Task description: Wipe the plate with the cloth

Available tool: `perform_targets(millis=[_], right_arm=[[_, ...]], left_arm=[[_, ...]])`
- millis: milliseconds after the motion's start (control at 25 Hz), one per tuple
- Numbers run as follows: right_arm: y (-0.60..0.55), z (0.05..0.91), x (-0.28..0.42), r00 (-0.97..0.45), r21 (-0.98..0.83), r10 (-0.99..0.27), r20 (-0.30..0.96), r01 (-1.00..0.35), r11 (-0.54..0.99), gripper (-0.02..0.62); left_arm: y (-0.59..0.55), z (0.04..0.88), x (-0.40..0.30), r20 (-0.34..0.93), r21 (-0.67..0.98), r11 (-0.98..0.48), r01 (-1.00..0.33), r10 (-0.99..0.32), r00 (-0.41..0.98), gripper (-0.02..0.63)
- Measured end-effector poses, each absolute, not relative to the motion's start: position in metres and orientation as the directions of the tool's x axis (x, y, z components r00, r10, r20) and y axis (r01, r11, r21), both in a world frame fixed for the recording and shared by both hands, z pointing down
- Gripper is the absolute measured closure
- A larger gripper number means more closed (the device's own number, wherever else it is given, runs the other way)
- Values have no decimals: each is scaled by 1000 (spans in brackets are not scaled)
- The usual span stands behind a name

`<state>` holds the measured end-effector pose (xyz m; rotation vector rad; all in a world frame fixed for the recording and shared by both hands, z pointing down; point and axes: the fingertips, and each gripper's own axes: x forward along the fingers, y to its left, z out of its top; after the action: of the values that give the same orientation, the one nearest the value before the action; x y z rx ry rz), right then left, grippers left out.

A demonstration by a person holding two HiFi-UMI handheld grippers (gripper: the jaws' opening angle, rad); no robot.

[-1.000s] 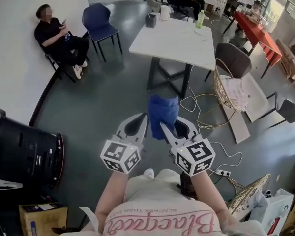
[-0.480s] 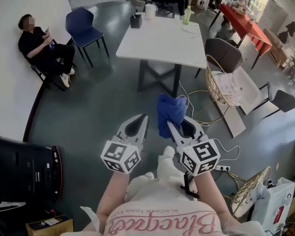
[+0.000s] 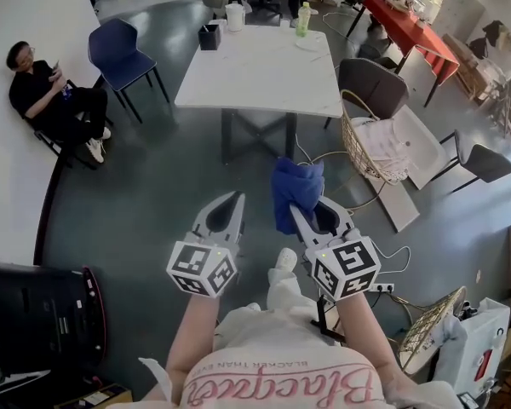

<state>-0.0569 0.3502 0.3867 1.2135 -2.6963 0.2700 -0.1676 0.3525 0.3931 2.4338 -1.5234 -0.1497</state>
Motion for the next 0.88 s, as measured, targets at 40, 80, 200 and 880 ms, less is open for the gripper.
perform_targets(millis=[40,80,200,880], right_arm=[[342,390,-53,-651,-97,-722,233,-754,649,492],[334,392,-49,-650,-100,-722,236,-756,647,492],[305,396,-35,-645,-111,-727,237,-761,639,492],[152,397,40,-647,-141,-728,227,-761,633,492]], left_arm=[[345,396,-162,58,278,-417,-865,-892,449,598],[337,400,-157,64,280,-421,-863,-889,454,599],[312,406,-139,81,282,-431,-857,-880,469,598],[153,398,-57,88,251,-455,-854,-868,488,598]])
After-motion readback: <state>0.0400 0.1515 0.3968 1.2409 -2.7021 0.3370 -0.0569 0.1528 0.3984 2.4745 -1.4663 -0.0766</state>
